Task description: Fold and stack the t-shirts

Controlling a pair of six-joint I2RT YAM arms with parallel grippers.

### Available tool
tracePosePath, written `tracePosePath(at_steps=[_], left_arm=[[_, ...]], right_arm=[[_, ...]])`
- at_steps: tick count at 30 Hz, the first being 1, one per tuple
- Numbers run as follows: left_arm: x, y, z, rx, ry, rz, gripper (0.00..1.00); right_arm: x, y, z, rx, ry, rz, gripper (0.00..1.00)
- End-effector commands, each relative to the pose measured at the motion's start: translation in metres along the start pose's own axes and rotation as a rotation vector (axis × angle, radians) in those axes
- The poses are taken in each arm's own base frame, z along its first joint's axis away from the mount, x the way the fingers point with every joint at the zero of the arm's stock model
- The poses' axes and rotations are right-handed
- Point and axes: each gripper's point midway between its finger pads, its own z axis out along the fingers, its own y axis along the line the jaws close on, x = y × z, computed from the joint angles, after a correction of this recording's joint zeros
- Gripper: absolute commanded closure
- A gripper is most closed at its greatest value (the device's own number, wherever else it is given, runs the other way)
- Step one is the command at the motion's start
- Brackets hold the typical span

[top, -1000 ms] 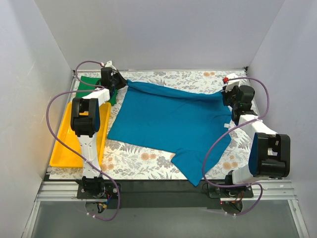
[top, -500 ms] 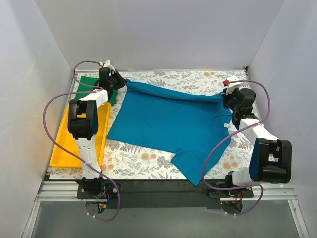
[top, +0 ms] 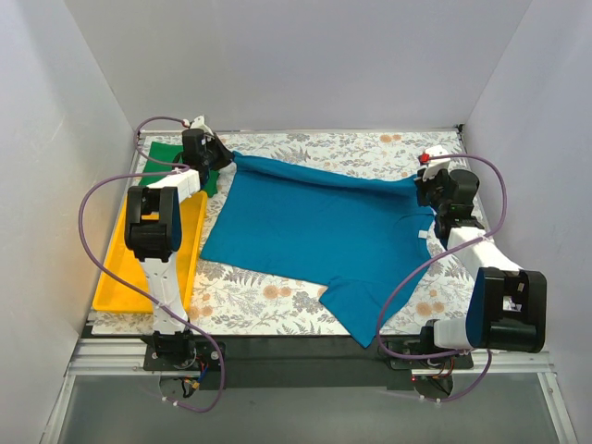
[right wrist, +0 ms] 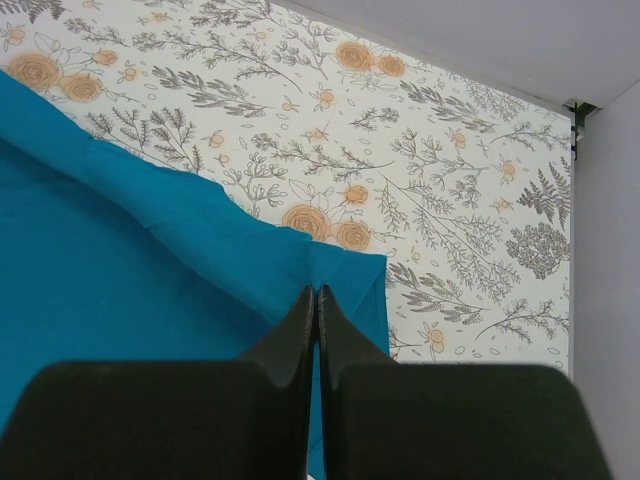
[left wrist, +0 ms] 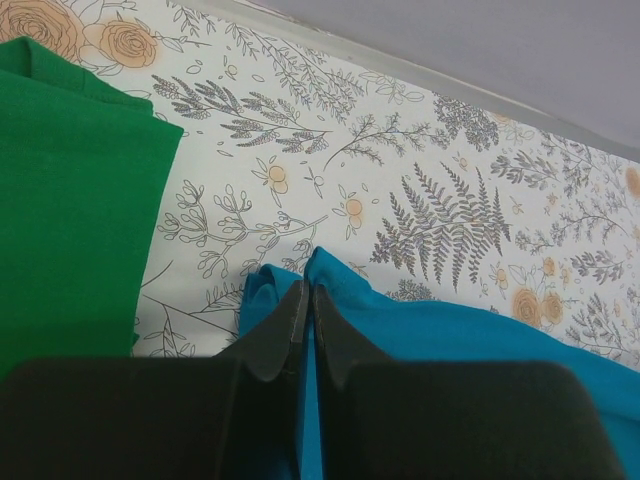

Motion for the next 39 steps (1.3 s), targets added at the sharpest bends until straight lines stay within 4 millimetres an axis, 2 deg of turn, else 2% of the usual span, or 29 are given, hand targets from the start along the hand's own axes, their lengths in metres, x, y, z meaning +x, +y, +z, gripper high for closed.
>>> tracePosePath(at_steps=[1,18,30,39], left_arm=[[-0.039,-0.019,-0.021,0.036,-0.079,0.033,1.00],[-0.034,-0.016,-0.030,0.026,-0.074,0.038,1.00],[-0.032,-0.013,-0.030,0.013,-0.069,0.046,1.00],[-0.034,-0.015,-0.035,0.016,-0.075,0.054,1.00]], right_arm=[[-0.010,-0.001,-0.006,-0.001,-0.031,-0.004,0.99],[0.002,0.008,-0.016,-0.026,-0.001,-0.016,0.99],[0.004,0.019,-0.020,-0.078,0.001,-0.006,0.99],[0.004,0.020,-0.022,-0.080,0.005,-0.009,0.99]])
